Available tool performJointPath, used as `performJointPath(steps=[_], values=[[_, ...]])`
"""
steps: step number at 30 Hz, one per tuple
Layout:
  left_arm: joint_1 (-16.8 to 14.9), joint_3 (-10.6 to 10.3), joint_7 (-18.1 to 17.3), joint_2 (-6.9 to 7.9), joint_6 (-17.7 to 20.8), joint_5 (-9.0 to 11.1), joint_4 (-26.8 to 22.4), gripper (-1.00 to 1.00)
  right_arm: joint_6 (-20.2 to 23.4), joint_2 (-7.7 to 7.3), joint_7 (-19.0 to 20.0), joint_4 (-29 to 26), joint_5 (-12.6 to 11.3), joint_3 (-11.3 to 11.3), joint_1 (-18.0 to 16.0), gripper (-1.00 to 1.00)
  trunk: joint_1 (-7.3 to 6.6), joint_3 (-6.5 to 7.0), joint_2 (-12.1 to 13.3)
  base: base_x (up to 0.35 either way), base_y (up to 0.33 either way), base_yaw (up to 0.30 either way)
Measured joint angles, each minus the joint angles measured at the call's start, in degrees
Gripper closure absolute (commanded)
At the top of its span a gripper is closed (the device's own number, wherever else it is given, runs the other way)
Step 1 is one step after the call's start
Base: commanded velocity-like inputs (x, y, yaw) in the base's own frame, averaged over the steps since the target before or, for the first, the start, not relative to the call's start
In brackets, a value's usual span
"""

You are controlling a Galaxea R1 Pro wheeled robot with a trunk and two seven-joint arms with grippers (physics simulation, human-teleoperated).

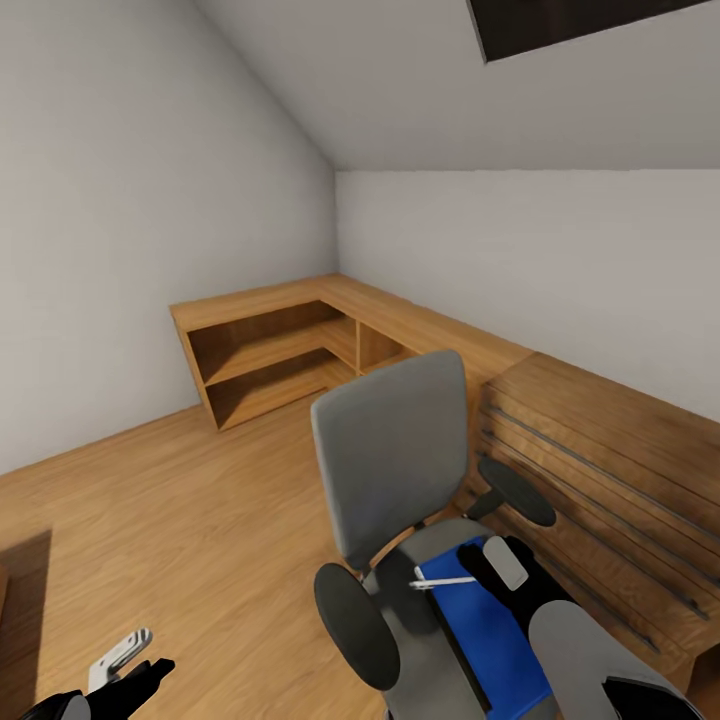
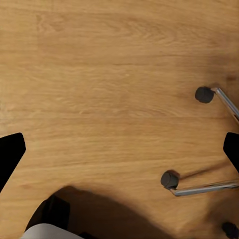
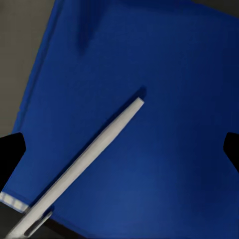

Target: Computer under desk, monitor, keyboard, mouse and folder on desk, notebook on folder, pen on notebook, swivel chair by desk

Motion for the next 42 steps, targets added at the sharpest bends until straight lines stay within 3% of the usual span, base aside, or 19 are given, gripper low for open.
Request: performJointPath(steps=[23, 42], values=[[0.0, 0.09, 0.08, 0.03, -0.09, 0.06, 0.01, -1.0, 0.03, 0.56, 1.13, -0.03, -0.01, -0.17, 0.0, -1.0, 0.0, 0.0, 0.0, 0.0, 0.0, 0.0], [0.0, 0.09, 0.08, 0.07, -0.1, 0.08, 0.01, -1.0, 0.01, 0.98, 6.89, 0.31, -0.2, -0.45, 0.0, -1.0, 0.0, 0.0, 0.0, 0.0, 0.0, 0.0]])
